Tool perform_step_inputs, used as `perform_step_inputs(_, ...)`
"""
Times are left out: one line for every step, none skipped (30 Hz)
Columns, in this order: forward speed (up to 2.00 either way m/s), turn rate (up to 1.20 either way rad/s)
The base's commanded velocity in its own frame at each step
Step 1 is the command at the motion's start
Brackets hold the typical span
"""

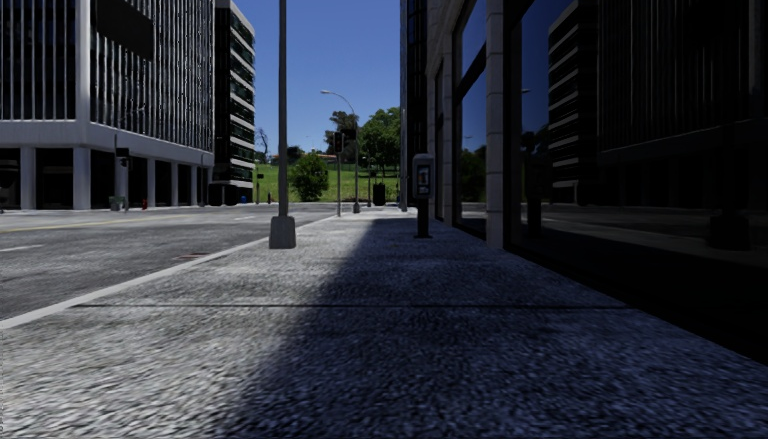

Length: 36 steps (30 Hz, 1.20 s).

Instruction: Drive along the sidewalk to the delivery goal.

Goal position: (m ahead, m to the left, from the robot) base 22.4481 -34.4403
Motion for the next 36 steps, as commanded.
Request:
perform_step_inputs(2.00,0.00)
perform_step_inputs(2.00,0.00)
perform_step_inputs(2.00,0.00)
perform_step_inputs(2.00,0.00)
perform_step_inputs(2.00,0.00)
perform_step_inputs(2.00,0.00)
perform_step_inputs(2.00,0.00)
perform_step_inputs(2.00,0.00)
perform_step_inputs(2.00,0.00)
perform_step_inputs(2.00,0.00)
perform_step_inputs(2.00,0.00)
perform_step_inputs(2.00,0.00)
perform_step_inputs(2.00,0.00)
perform_step_inputs(2.00,0.00)
perform_step_inputs(2.00,0.00)
perform_step_inputs(2.00,0.00)
perform_step_inputs(2.00,0.00)
perform_step_inputs(2.00,0.00)
perform_step_inputs(2.00,0.00)
perform_step_inputs(2.00,0.00)
perform_step_inputs(2.00,0.00)
perform_step_inputs(2.00,0.00)
perform_step_inputs(2.00,0.00)
perform_step_inputs(2.00,0.00)
perform_step_inputs(2.00,0.00)
perform_step_inputs(2.00,0.00)
perform_step_inputs(2.00,0.00)
perform_step_inputs(2.00,0.00)
perform_step_inputs(2.00,0.00)
perform_step_inputs(2.00,0.00)
perform_step_inputs(2.00,0.00)
perform_step_inputs(2.00,0.00)
perform_step_inputs(2.00,0.00)
perform_step_inputs(2.00,0.00)
perform_step_inputs(2.00,0.00)
perform_step_inputs(2.00,0.00)
